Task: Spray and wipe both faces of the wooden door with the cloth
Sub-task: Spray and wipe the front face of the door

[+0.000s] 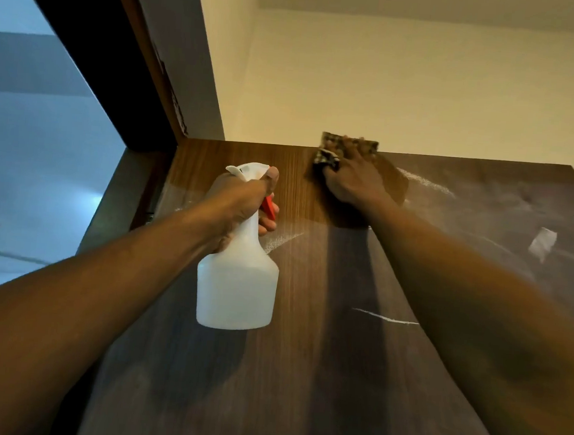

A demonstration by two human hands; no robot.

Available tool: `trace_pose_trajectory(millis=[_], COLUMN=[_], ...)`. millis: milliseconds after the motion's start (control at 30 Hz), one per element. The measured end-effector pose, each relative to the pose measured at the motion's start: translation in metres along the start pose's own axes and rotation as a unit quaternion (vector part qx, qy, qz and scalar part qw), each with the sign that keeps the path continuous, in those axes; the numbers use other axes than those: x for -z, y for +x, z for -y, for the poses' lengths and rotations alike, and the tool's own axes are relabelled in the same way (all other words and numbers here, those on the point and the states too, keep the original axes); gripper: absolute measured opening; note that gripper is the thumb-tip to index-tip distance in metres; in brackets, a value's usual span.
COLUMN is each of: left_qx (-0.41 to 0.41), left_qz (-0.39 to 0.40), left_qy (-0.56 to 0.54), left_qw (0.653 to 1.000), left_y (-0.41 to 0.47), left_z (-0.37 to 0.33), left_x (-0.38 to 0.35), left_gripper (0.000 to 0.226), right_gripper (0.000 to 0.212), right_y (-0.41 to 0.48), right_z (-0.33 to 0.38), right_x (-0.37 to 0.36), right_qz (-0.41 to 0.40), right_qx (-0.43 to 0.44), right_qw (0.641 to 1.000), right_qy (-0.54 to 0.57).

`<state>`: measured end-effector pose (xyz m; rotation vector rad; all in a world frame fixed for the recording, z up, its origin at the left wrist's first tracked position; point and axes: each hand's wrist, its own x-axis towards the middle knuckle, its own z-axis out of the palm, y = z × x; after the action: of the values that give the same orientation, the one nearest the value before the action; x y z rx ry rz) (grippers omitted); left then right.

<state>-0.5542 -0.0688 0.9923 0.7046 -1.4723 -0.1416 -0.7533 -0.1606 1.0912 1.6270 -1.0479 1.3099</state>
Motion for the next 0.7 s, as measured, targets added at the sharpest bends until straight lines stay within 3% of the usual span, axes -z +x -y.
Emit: trace_pose_trajectory(millis=[200,267,367,467,567,700], left_qx=[-0.034,-0.032,-0.003,0.002,-0.028,-0.052], left_qz=[0.002,0.007,0.041,0.073,0.069,0.062], left_qy=[-0.024,-0.033,-0.041,-0.057,-0.052,-0.020], left_qw=[0.999,0.999,0.998,0.996,0.996,0.997], left_y=[0.017,0.013,-0.005,-0.021,-0.017,-0.010], left_z=[-0.039,-0.037,-0.017,-0.012,-0.031,-0.044], left_x=[-0.006,-0.013,-0.029,-0.049,-0.064,-0.080], left_gripper=[0.057,0.057,0.056,0.053,0.052,0.054], right_gripper=[0.059,0.060,0.062,0.062,0.063,0.060], right_y=[-0.025,-0.048,-0.062,-0.035,-0.001,-0.015], right_z=[0.001,-0.028,-0.062,-0.063,-0.051,-0.043], right_x=[0.004,0.000,0.004,0.012,0.024,0.026], right_qz=[0.021,0.009,-0.024,-0.010,-0.001,0.011], right_qx=[0.162,0.132,0.004,-0.056,-0.049,0.057], right_qw=[0.987,0.991,1.000,0.998,0.999,0.998], right_qy=[-0.009,-0.001,0.007,-0.011,-0.023,-0.009])
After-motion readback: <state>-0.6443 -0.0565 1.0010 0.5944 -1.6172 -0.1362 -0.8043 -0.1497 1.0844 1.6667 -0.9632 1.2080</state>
